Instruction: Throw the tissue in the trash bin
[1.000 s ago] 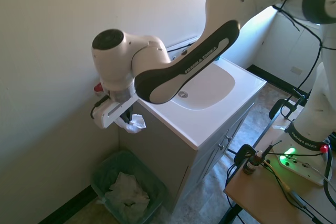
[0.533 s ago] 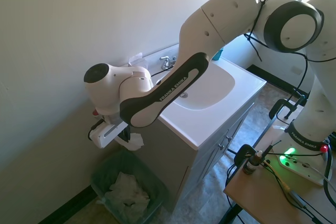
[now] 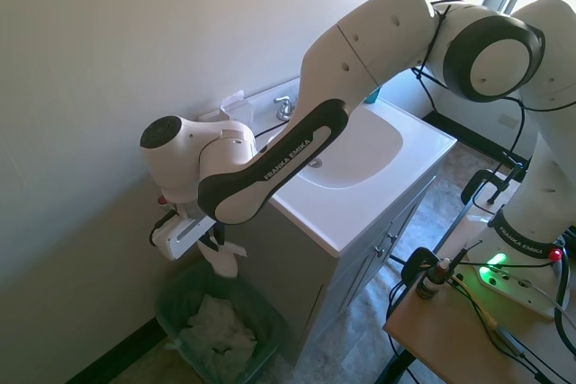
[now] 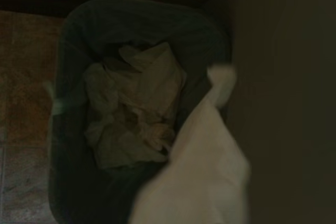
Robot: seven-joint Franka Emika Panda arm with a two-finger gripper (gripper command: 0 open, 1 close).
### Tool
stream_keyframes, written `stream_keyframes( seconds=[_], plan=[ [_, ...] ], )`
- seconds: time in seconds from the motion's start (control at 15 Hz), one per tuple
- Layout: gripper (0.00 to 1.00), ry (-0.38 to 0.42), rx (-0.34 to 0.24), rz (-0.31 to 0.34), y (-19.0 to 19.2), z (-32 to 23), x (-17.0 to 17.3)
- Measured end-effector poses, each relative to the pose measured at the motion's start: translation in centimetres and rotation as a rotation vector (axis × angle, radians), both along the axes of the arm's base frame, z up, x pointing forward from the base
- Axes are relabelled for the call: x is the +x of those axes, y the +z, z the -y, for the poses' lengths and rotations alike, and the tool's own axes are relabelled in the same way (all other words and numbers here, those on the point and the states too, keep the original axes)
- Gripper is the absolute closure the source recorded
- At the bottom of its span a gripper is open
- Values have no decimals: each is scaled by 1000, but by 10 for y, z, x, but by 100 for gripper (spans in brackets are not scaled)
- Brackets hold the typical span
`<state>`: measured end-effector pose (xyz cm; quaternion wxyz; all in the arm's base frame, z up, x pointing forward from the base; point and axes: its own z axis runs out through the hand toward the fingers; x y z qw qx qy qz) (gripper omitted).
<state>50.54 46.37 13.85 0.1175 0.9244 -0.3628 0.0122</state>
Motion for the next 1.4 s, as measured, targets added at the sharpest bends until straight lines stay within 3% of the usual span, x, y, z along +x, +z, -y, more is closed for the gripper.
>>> stream_keyframes(
  seconds=[0.4,0.73,1.0,1.4],
  plan=[
    [0,10,9,26,16,-5,1],
    [0,0,0,190,125,9,4],
    [0,-42,-17,263,204,66,-10],
    [0,-163,-33,254,266,206,-46]
  ],
)
